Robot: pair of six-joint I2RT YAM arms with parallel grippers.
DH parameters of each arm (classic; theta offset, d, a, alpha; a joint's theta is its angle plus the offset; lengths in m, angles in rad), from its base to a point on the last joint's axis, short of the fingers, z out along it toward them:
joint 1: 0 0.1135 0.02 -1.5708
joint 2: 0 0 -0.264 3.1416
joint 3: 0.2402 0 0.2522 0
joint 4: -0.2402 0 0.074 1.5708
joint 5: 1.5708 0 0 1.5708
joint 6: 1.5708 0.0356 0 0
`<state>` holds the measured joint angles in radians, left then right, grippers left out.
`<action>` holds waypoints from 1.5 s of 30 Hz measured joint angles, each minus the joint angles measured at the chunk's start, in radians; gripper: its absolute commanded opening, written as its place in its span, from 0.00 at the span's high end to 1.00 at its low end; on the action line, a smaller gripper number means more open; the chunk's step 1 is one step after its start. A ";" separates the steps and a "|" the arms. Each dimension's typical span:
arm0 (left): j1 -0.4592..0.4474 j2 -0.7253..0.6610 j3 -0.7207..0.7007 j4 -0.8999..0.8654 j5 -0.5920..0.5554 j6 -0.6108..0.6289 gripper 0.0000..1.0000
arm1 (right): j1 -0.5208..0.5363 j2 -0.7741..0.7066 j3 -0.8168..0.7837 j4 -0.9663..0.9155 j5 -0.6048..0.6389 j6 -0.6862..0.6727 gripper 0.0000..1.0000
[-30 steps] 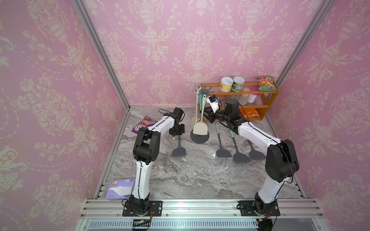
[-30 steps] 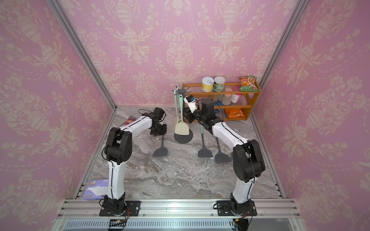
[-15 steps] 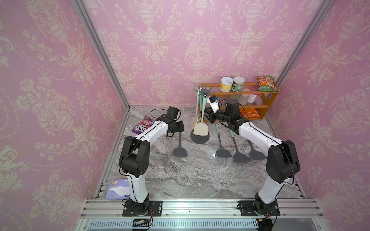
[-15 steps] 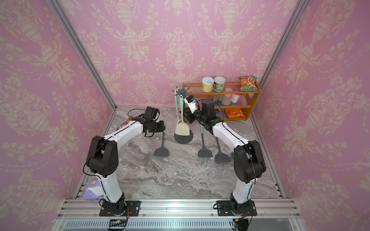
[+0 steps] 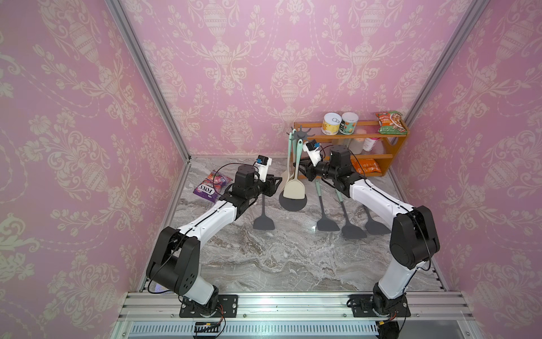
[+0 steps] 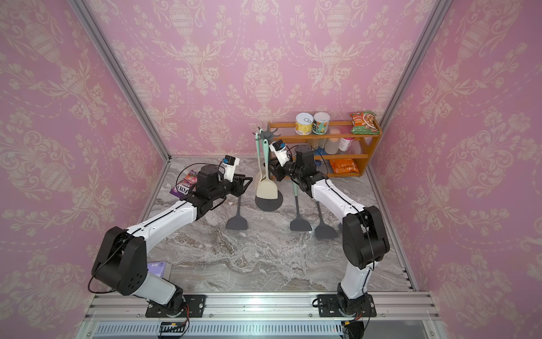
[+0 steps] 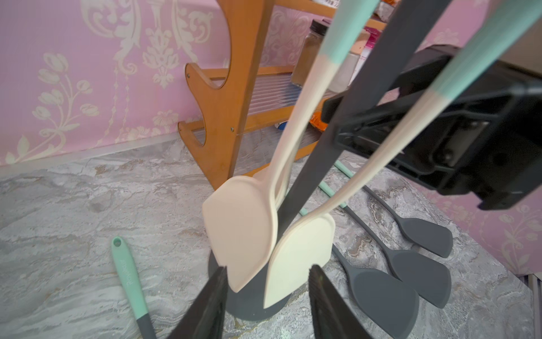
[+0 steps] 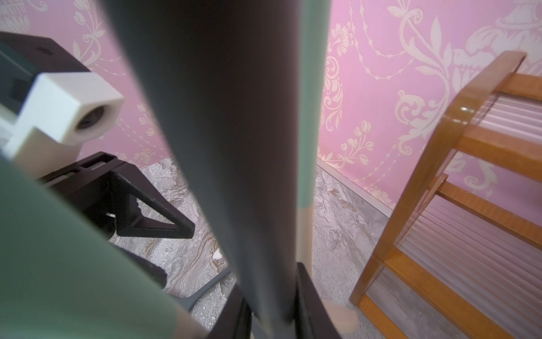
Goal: Take the spatula off the kitchen utensil rack
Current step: Take off the spatula from the rack.
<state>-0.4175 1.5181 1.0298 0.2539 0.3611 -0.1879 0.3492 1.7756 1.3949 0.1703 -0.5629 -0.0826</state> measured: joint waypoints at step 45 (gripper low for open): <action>-0.196 0.159 0.282 0.175 -0.290 0.150 0.63 | 0.007 -0.021 -0.064 0.105 0.083 0.084 1.00</action>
<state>-0.6132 1.6768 1.3113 0.4286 0.0715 -0.0383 0.3565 1.7550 1.3312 0.2756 -0.4797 0.0010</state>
